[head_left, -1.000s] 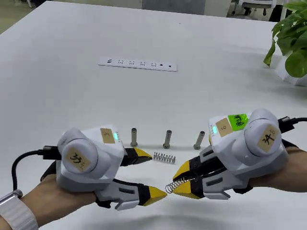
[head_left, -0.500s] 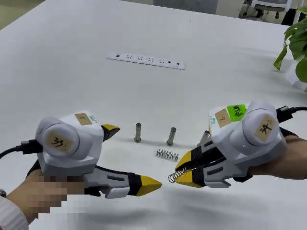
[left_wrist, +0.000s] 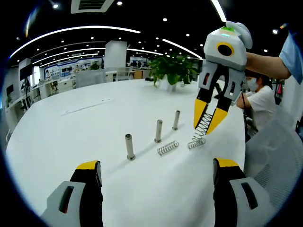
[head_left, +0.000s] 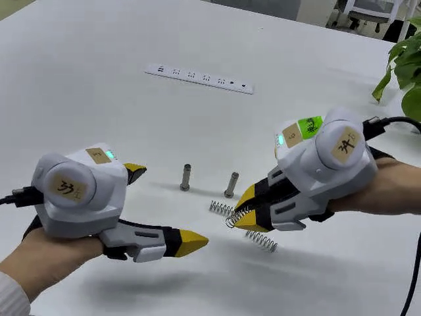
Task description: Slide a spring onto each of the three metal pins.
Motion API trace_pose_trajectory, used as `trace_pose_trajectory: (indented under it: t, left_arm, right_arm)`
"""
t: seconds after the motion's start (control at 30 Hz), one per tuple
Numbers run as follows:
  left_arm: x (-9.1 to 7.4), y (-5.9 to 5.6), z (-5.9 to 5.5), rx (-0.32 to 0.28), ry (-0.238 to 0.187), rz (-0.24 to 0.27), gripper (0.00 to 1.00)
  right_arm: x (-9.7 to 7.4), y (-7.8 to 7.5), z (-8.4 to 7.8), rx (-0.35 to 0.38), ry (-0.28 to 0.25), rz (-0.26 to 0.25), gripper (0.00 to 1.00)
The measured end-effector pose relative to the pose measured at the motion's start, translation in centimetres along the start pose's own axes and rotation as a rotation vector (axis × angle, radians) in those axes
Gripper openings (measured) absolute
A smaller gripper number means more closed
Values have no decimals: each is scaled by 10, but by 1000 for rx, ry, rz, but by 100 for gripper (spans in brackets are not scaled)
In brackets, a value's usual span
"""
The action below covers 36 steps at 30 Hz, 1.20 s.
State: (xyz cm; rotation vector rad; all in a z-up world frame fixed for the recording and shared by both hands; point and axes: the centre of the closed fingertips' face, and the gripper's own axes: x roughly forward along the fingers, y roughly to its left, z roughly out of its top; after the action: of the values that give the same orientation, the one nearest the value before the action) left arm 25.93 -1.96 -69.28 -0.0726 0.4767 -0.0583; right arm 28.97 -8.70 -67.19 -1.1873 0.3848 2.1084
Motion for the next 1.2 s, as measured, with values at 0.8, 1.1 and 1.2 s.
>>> trace_pose_trajectory:
  t: [0.8, 1.1, 1.2]
  left_arm:
    - [4, -6, -5, 21, 19, -27, 100]
    - [5, -8, -8, 32, 32, -38, 100]
    - [7, -10, -10, 31, 40, -44, 100]
  right_arm:
    - [6, -69, 41, -271, 185, 33, 12]
    - [21, -82, 55, -316, 214, 76, 12]
    - [25, -84, 55, -333, 232, 95, 12]
